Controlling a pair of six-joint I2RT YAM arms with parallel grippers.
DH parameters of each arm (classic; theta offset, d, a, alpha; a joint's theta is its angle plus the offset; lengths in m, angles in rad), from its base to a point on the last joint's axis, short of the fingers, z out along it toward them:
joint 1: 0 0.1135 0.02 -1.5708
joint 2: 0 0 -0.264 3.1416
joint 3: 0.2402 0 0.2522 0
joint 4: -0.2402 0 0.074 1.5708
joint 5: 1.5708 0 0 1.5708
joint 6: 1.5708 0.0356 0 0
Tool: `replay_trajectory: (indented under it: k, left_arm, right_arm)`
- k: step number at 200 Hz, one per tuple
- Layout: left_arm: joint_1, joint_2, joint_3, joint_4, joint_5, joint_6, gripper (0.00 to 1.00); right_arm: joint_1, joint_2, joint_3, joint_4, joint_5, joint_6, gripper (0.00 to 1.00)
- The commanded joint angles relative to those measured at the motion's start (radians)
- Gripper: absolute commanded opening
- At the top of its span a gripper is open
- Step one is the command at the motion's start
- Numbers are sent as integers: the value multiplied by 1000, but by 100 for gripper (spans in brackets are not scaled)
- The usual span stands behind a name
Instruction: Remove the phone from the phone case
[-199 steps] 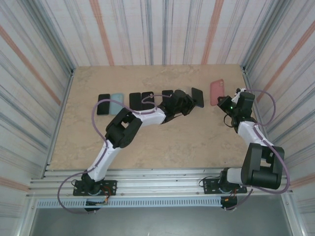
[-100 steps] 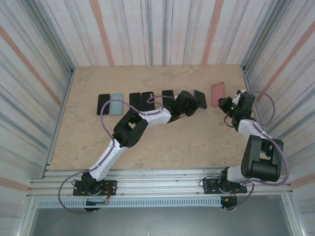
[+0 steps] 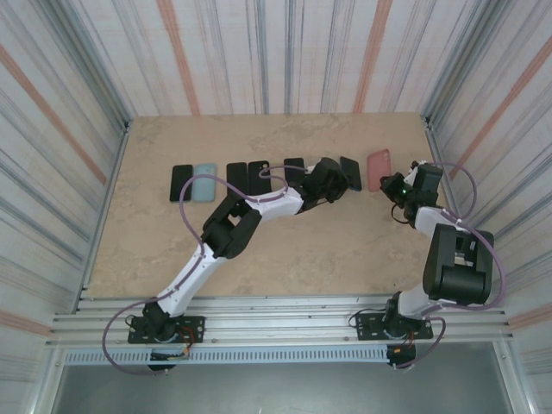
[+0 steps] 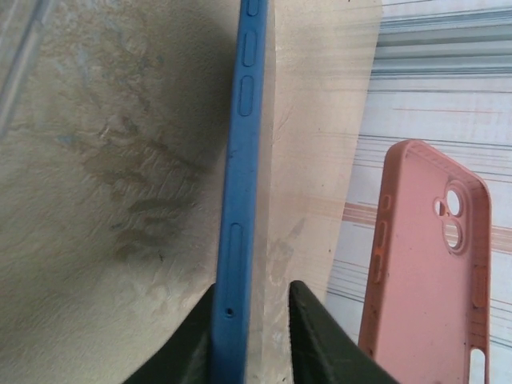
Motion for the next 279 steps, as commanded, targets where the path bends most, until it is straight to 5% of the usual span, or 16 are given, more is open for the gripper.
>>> replay_trajectory:
  k: [1,89,279]
  left_arm:
    - [-14,12,43,-28,-9,50,32]
    - [-19,-51,15,-131,-6,180,58]
    - [-11,-113,0,-303,16,409,72]
  right_arm:
    - [-7,26,14,24,-21,-14,4]
    - [-6,126,62,29,-28,-43,5]
    - [-20,295,207,-130,-106,-45,10]
